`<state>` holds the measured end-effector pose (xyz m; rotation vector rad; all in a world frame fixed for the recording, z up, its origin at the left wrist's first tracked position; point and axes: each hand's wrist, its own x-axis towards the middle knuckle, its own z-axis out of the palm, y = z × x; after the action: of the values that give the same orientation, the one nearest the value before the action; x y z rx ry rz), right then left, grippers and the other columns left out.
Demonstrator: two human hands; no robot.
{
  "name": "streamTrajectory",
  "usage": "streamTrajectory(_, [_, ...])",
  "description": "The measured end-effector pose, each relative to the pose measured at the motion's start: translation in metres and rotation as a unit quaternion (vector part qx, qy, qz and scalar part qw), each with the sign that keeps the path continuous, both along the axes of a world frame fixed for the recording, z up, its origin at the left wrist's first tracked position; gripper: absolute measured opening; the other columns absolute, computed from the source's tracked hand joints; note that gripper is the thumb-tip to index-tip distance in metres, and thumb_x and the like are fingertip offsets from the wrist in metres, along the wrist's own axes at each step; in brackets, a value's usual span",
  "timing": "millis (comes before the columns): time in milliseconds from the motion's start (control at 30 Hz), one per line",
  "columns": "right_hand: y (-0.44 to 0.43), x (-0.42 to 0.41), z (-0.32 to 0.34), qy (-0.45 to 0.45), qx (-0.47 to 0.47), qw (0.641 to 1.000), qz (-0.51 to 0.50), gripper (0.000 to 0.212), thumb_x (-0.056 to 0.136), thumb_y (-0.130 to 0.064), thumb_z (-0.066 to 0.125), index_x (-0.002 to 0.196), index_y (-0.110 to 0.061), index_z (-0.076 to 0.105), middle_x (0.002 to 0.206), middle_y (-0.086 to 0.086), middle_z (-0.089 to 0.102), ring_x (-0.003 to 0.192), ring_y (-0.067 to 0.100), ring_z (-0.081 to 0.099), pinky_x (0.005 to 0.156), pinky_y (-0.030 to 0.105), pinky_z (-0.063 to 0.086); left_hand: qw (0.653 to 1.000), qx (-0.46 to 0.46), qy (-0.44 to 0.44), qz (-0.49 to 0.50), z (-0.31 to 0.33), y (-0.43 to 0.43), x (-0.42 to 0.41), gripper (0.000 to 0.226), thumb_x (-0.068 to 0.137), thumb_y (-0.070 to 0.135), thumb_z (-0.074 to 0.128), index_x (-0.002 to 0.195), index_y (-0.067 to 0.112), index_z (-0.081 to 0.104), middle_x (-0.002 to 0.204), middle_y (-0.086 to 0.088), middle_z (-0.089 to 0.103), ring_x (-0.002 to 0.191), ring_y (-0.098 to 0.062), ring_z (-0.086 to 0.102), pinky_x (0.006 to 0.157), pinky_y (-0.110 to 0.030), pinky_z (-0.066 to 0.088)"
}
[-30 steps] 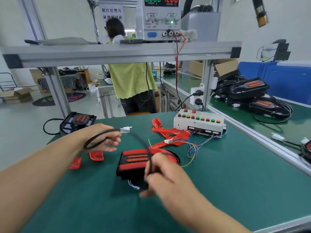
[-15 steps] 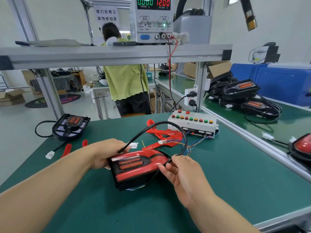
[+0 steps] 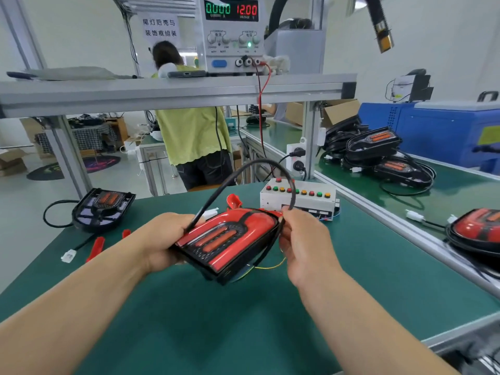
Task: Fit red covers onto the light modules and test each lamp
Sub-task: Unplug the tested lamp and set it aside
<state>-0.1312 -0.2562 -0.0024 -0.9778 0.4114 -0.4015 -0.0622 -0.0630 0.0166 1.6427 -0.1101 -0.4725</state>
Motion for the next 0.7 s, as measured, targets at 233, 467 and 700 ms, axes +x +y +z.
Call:
streamTrajectory(233, [-0.041,-0.002,0.030,-0.061,0.065,0.990,-0.110,0.023,0.094,-0.003,0.056,0.101,-0.023,0.063,0.075,0.000,0.060,0.046,0.006,0.054,0.038,0.015,0.042,0.998,-0.057,-0.021,0.019,0.013,-0.062,-0.010,0.021,0.097,0.019,0.055,0.091,0.016,0.074,0.076,-0.006,0.068,0.061,-0.019,0.061,0.054,-0.024,0.047])
streamTrajectory(467, [-0.102,-0.029,0.048,-0.092,0.076,0.976,-0.183,0.021,0.098,-0.002,0.052,0.103,-0.017,0.065,0.076,0.003,0.059,0.043,0.008,0.052,0.041,0.019,0.046,0.994,-0.104,-0.039,-0.024,0.023,-0.144,-0.031,0.011,0.099,0.019,0.051,0.104,0.018,0.061,0.072,-0.004,0.063,0.058,-0.017,0.056,0.055,-0.025,0.042])
streamTrajectory(700, [-0.179,-0.066,0.072,-0.131,-0.023,0.968,-0.212,0.008,0.089,-0.011,0.053,0.090,-0.013,0.060,0.090,0.012,0.052,0.075,0.024,0.049,0.067,0.037,0.045,0.990,-0.112,-0.013,-0.089,0.041,-0.239,-0.043,0.013,0.097,0.020,0.054,0.085,0.020,0.060,0.057,0.002,0.062,0.050,-0.013,0.056,0.045,-0.020,0.043])
